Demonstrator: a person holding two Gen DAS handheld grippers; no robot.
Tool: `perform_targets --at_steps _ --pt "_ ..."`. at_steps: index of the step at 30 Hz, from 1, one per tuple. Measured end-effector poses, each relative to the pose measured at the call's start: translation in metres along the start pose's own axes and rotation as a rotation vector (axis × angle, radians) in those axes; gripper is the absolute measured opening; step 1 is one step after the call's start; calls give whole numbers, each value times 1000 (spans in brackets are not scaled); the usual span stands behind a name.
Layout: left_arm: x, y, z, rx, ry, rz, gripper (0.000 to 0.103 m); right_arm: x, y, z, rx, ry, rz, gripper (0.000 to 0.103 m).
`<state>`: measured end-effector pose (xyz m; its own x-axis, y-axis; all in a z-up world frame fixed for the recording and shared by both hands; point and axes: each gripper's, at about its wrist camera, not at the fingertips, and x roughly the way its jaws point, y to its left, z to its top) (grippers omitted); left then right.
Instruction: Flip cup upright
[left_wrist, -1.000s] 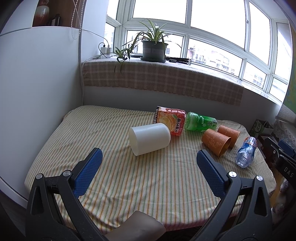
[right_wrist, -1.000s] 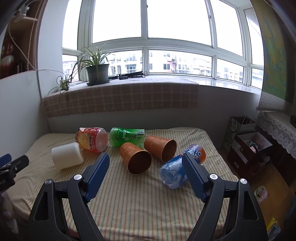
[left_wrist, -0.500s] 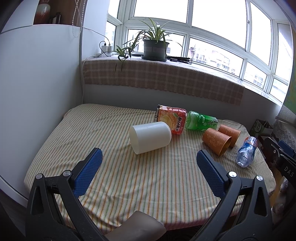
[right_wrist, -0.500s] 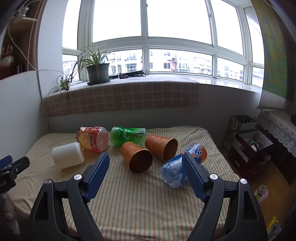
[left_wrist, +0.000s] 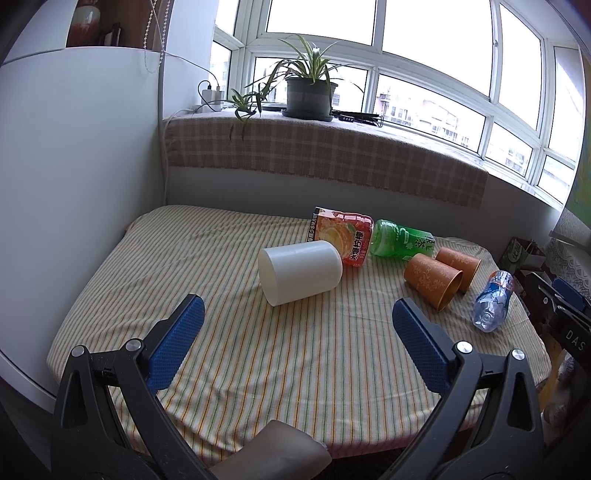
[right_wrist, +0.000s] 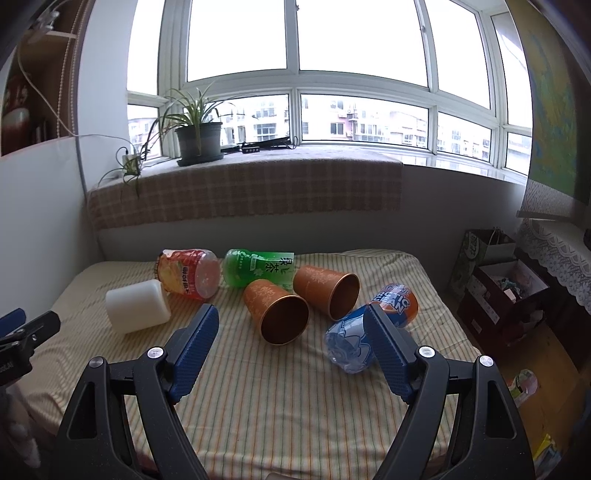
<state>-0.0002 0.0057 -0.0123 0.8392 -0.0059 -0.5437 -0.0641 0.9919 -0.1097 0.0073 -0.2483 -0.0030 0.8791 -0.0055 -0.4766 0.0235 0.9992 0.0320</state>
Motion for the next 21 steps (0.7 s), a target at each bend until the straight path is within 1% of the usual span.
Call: perform_targets --at_steps 13,17,21 --pt "4 2 -3 -2 15 5 103 9 7 2 -32 8 19 80" --pt "11 4 -4 1 37 -1 103 20 8 6 -48 36 63 80" --pt "17 7 -8 0 68 -14 103 39 11 14 -113 68 136 80"
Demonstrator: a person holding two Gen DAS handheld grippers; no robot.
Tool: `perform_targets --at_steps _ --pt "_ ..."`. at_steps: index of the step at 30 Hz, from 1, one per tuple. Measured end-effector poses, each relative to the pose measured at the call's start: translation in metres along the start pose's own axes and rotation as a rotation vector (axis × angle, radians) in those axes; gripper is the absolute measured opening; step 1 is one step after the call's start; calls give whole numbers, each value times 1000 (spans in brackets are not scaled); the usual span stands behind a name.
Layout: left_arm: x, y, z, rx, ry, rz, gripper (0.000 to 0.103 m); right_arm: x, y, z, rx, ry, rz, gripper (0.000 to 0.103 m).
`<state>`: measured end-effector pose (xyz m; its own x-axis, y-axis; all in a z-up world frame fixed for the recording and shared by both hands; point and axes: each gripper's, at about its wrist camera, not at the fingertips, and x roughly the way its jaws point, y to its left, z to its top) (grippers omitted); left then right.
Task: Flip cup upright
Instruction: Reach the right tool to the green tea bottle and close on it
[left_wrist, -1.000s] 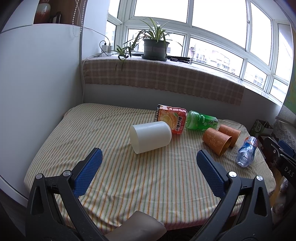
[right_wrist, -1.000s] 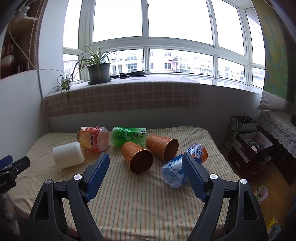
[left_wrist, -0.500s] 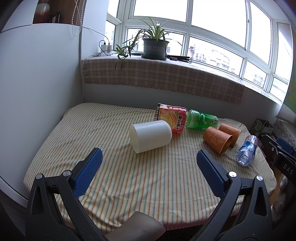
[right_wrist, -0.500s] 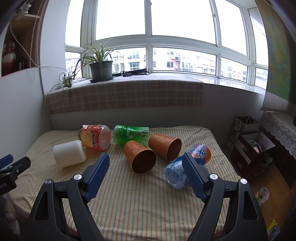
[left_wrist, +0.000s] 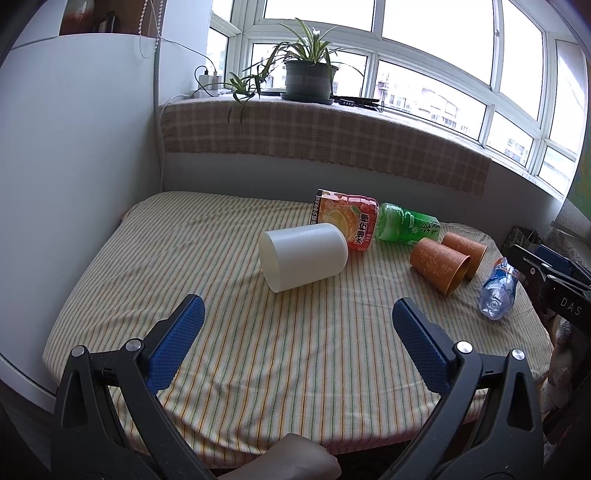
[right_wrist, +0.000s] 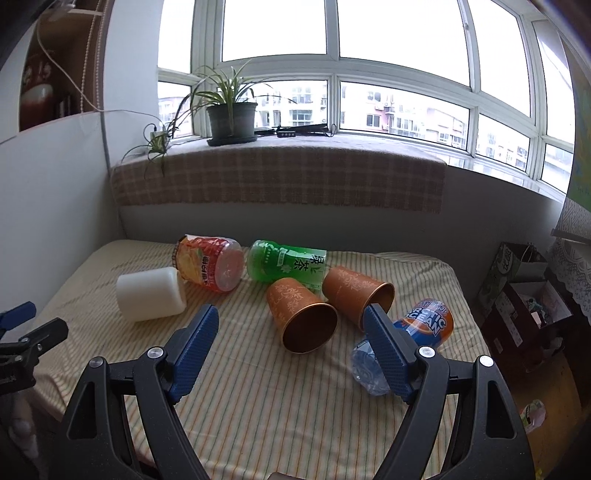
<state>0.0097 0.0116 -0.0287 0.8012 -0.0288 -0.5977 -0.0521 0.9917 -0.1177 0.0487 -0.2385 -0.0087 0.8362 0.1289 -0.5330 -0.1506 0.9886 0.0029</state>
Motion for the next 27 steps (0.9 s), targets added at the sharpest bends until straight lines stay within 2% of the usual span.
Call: perform_targets --at_steps 3,5,11,14,18,22,27 --pt "4 4 -2 -2 26 -11 103 18 -1 9 -53 31 66 80" --pt "6 7 -4 -2 38 -5 103 32 -1 16 -95 52 74 80" --pt "7 19 -6 -10 62 31 103 80 14 35 -378 166 172 80" --pt "6 24 -6 -16 71 38 103 108 20 42 -490 251 207 80" --pt "4 24 -6 -6 78 48 103 147 19 54 -534 325 200 80" --pt "2 25 -4 -6 82 53 103 183 18 68 -550 413 242 80" --pt "0 24 -3 -6 82 55 103 220 26 72 -626 509 240 80"
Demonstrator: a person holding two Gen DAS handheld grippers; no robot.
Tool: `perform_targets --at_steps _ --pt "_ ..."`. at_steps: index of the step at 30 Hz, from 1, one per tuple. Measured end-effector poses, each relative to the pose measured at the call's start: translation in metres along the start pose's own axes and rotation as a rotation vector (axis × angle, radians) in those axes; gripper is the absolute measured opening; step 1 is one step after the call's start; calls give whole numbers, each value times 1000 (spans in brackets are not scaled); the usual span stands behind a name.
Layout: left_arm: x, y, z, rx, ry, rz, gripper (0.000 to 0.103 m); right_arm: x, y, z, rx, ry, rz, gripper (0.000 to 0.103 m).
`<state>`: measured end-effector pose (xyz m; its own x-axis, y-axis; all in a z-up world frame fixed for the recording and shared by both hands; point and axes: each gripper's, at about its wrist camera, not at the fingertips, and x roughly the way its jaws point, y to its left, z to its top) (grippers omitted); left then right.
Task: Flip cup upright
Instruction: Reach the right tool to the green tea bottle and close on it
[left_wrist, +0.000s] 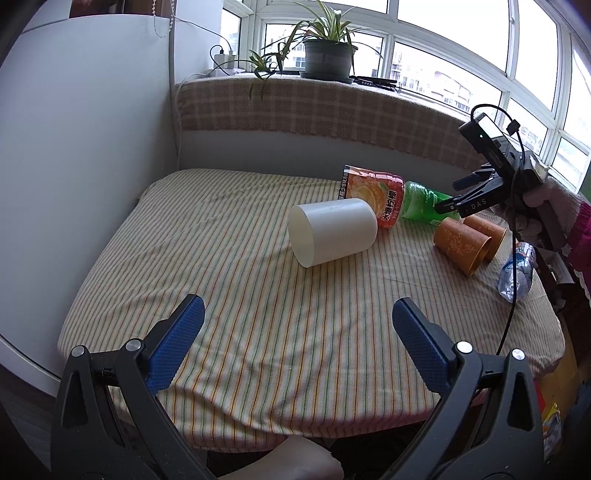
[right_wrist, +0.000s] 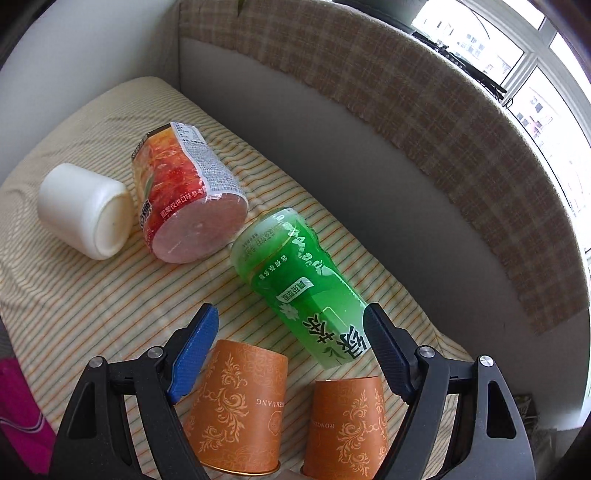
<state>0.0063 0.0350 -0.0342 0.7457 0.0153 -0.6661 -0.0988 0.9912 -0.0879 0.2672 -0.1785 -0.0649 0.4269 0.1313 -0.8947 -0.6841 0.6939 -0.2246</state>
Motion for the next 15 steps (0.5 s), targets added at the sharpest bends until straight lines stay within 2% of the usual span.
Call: perform_targets --at_steps 8,15 --pt "-1 -3 0 12 0 20 103 34 -1 18 -103 95 -7 80" --pt "-6 4 0 -4 -6 49 103 51 2 25 -142 133 -15 79"
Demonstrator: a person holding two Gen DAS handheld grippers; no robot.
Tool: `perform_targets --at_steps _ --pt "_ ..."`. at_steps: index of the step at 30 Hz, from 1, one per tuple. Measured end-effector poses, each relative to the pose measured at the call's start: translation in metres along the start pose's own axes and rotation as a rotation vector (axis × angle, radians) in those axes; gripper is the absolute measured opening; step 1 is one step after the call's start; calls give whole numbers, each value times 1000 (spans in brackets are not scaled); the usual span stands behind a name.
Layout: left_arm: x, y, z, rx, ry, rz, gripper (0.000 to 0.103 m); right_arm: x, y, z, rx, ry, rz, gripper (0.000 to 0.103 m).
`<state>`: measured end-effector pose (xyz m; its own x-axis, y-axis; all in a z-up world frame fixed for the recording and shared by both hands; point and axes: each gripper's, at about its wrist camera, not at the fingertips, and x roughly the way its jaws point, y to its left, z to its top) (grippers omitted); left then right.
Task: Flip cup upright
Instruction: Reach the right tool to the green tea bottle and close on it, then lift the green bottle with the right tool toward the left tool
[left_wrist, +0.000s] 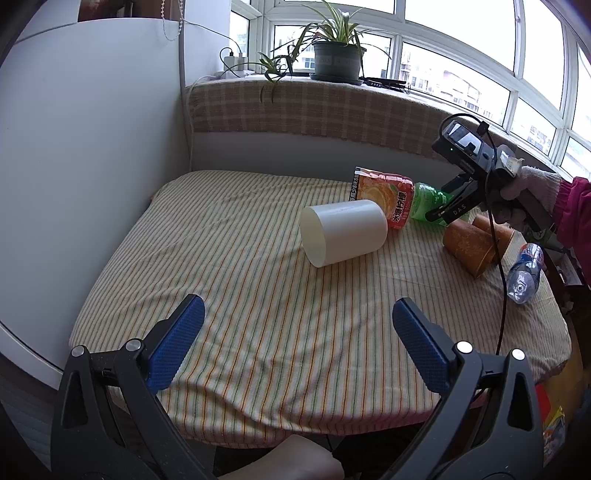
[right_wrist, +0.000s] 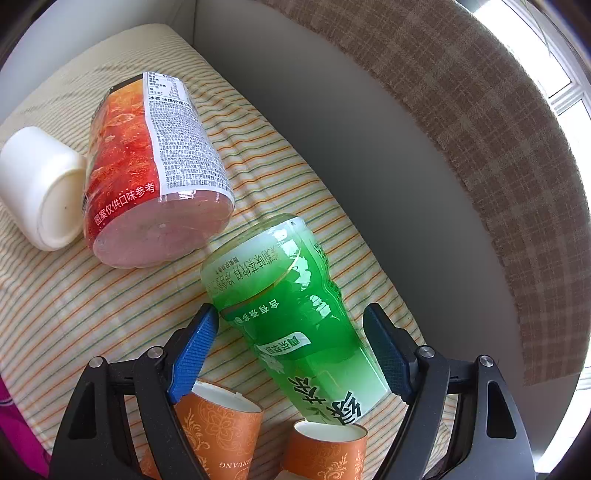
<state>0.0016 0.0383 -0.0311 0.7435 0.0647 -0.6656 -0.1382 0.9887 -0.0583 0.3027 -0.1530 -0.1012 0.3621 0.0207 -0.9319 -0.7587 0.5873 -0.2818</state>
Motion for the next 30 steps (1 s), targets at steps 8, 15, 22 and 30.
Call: perform_targets --at_steps 8,15,22,30 --pt "6 3 -3 -11 24 10 103 13 1 3 -30 -6 -12 74" --pt "10 2 -3 -3 29 4 103 -9 9 -4 -33 -42 -55 71" --pt "6 -1 -2 3 14 1 103 -64 13 -6 -42 -110 -114 71" --pt "-4 1 0 3 -15 -5 103 -141 41 -23 -67 -265 -82 71"
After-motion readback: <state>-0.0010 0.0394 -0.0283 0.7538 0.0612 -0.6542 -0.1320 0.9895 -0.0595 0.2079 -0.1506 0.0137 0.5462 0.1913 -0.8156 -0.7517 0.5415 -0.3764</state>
